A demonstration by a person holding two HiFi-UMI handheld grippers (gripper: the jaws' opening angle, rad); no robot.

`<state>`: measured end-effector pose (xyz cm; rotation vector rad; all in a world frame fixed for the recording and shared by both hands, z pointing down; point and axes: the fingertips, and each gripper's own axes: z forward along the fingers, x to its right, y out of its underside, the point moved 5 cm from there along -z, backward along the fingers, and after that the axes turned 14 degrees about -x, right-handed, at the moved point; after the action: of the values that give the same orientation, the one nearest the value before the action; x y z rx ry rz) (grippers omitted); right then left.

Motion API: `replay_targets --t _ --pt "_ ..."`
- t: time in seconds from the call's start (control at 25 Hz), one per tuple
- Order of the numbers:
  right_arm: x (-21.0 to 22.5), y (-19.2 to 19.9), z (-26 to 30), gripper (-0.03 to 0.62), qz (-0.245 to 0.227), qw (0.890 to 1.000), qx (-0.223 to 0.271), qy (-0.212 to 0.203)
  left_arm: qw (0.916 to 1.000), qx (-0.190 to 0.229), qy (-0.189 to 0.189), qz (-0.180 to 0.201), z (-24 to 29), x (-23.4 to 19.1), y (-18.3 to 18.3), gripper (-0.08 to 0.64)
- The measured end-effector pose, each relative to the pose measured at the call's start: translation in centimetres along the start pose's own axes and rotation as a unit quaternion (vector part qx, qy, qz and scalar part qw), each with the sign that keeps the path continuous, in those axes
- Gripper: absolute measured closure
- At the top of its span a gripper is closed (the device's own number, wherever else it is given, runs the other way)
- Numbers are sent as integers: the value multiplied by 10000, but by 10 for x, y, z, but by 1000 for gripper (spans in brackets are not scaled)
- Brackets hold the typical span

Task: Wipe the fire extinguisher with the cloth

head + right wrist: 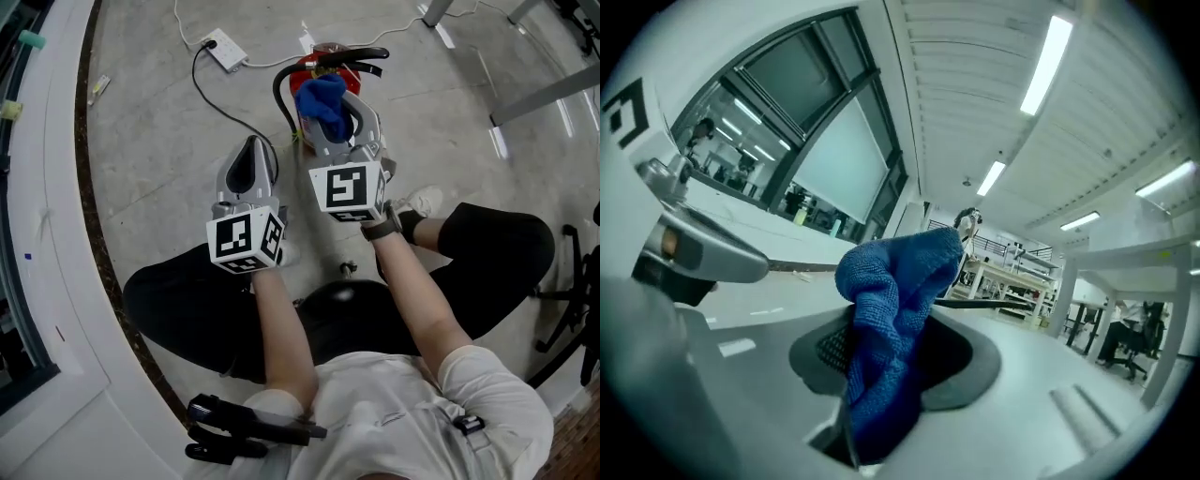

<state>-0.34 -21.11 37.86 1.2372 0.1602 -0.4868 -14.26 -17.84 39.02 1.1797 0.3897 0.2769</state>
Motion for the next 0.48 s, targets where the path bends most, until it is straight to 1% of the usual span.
replay_targets --t 0.08,0.2,0.28,0.32,0.36,0.4,0.48 --pt "-2 1 11 445 4 10000 18 -67 10000 -19 28 -42 2 0 2 558" --pt "-15 19 10 445 183 9985 418 -314 9999 -51 82 -63 4 3 5 558" --pt "-28 31 4 439 129 9976 566 -380 9999 -50 108 -89 5 1 5 558" --pt "-35 39 4 440 16 9980 488 -396 9999 -56 114 -115 6 -1 6 558" --pt "-44 51 7 445 -78 9986 275 -444 9998 -74 111 -142 7 -3 8 558" --pt "-52 69 14 445 -84 9986 -42 -524 9998 -104 102 -165 8 -4 11 558" --pt "-66 115 32 445 176 9943 -771 -721 9996 -167 76 -197 9 -6 16 558"
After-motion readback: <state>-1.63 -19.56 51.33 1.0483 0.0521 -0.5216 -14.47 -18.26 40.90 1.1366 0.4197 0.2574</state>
